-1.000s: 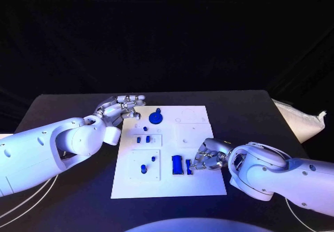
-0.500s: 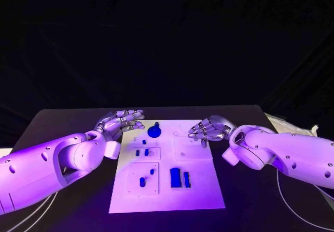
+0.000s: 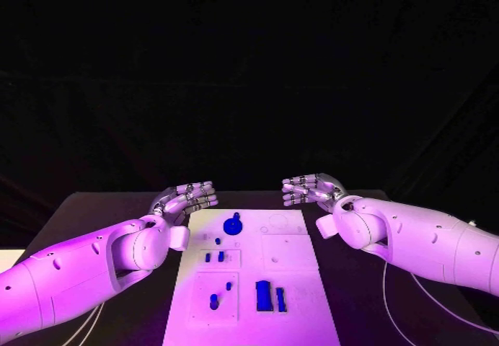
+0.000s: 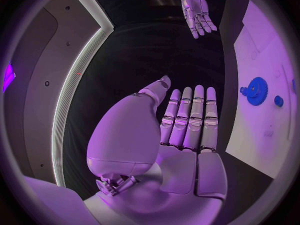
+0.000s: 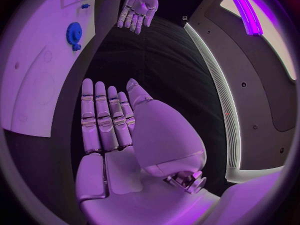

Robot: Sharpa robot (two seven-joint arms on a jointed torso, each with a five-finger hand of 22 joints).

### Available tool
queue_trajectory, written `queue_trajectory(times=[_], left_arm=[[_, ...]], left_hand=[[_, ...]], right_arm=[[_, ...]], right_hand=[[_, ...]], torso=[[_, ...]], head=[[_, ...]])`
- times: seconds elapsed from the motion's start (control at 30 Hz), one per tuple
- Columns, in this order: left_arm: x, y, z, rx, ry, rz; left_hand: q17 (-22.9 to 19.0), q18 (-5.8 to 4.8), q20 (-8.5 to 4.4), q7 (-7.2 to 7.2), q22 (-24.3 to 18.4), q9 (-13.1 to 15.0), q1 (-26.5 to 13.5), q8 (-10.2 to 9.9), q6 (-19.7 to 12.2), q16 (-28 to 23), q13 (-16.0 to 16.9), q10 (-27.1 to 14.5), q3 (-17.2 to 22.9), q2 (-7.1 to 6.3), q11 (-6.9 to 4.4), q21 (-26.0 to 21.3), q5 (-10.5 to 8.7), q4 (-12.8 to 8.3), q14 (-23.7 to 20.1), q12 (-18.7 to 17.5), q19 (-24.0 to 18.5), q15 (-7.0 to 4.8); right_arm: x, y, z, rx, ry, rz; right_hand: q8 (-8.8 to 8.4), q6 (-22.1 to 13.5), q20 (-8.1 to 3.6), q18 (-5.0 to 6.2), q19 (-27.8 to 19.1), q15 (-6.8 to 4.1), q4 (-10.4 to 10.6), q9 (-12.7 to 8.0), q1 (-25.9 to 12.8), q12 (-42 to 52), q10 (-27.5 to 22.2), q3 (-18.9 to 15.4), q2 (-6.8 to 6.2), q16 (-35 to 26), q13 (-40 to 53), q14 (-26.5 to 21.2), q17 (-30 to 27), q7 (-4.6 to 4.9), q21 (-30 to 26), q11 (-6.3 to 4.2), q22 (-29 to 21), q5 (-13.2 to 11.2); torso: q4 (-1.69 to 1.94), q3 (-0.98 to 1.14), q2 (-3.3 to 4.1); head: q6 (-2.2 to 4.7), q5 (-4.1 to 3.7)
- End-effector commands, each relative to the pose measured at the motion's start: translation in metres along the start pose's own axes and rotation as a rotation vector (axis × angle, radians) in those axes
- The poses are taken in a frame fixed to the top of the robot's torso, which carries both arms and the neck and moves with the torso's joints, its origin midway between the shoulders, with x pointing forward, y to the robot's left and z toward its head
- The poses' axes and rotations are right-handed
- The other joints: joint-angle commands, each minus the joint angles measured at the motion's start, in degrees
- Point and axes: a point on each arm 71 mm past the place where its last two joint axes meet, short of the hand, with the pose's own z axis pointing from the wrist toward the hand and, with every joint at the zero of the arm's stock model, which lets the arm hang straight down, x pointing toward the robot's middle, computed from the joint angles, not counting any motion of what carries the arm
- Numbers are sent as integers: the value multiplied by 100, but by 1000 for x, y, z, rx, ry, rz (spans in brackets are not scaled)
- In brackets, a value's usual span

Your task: Assemble the parts on the task board

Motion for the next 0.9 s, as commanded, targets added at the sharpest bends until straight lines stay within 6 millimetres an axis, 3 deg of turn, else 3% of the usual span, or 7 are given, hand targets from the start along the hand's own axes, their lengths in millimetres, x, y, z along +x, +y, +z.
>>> queue_trajectory(times=[0.03, 0.07, 0.4, 0.47, 0.6, 0.63, 0.9], left_arm=[[-3, -2, 4, 44, -46, 9], [-1, 0, 1, 4, -8, 3], [7, 3, -8, 29, -65, 61], [10, 4, -12, 41, -87, 85], [17, 5, -23, 74, -140, 142], [19, 5, -25, 83, -152, 156], [30, 4, -41, 135, -219, 231]], left_hand=[[-58, 73, 29, 1, -117, -4, 43, -38, -16, -118, -5, -29, -52, 30, -2, -10, 20, -7, -3, -38, -58, 28], [-240, -294, -436, -339, -891, -378, -2371, -483, -1696, -386, -362, -1779, -572, 555, -293, -368, -572, -149, -1676, -560, -1414, -248], [-693, -421, -775, -581, -1488, -378, -4121, -483, -2951, -611, -362, -3101, -979, 555, -515, -368, -572, -149, -2913, -560, -2440, -432], [-693, -456, -833, -624, -1587, -378, -4419, -483, -3161, -649, -362, -3321, -1048, 555, -553, -368, -572, -149, -3121, -560, -2610, -844], [-693, -483, -926, -692, -1748, -378, -4906, -483, -3506, -1072, -362, -3679, -1156, 555, -985, -368, -572, -149, -3461, -560, -2889, -844], [-693, -532, -949, -710, -1786, -378, -5022, -483, -3586, -1072, -362, -3766, -1182, 555, -985, -368, -572, -149, -3544, -560, -2957, -844], [-693, -980, -1503, -1112, -2060, -378, -5847, -483, -4166, -1072, -362, -4376, -1368, 555, -985, -368, -572, -149, -4118, -560, -3429, -844]], right_arm=[[3, 0, 3, -62, 42, 95], [0, -1, 1, -4, -1, 11], [16, -1, -9, -37, -63, 36], [22, 0, -13, -48, -89, 45], [36, 1, -25, -72, -152, 63], [40, 2, -28, -76, -167, 67], [60, 6, -49, -98, -260, 81]], right_hand=[[-38, 57, -65, 83, 298, -56, -156, -108, -135, -17, 107, 86, -3, -62, -255, 275, -204, 10, -127, -8, -167, -19], [-395, -1635, -422, -294, -1447, -238, -227, -297, -2587, -416, -1747, -275, -336, -486, -389, -1727, -444, -327, -559, -263, -631, -243], [-395, -2834, -699, -414, -2647, -696, -227, -797, -4451, -416, -3087, -275, -336, -486, -852, -3114, -678, -566, -908, -451, -1018, -810], [-395, -3047, -746, -455, -2862, -696, -227, -797, -4770, -416, -3320, -275, -336, -486, -852, -3362, -714, -609, -967, -856, -1082, -810], [-395, -3381, -820, -516, -3201, -696, -227, -797, -5270, -416, -3690, -275, -336, -486, -852, -3752, -1123, -676, -1060, -856, -1182, -810], [-395, -3461, -838, -516, -3283, -696, -227, -797, -5391, -416, -3779, -275, -336, -486, -852, -3846, -1123, -1092, -1082, -856, -1206, -810], [-395, -4014, -1283, -978, -3842, -696, -227, -797, -6222, -416, -4393, -275, -336, -486, -852, -4494, -1123, -1092, -1630, -856, -1373, -810]], torso=[[7, 25, -37], [0, 3, -11], [-1, 265, -293], [-1, 300, -330], [-1, 312, -344], [-1, 312, -344], [-1, 312, -344]], head=[[40, 46], [12, 10], [80, 288], [88, 324], [92, 337], [92, 337], [92, 337]])
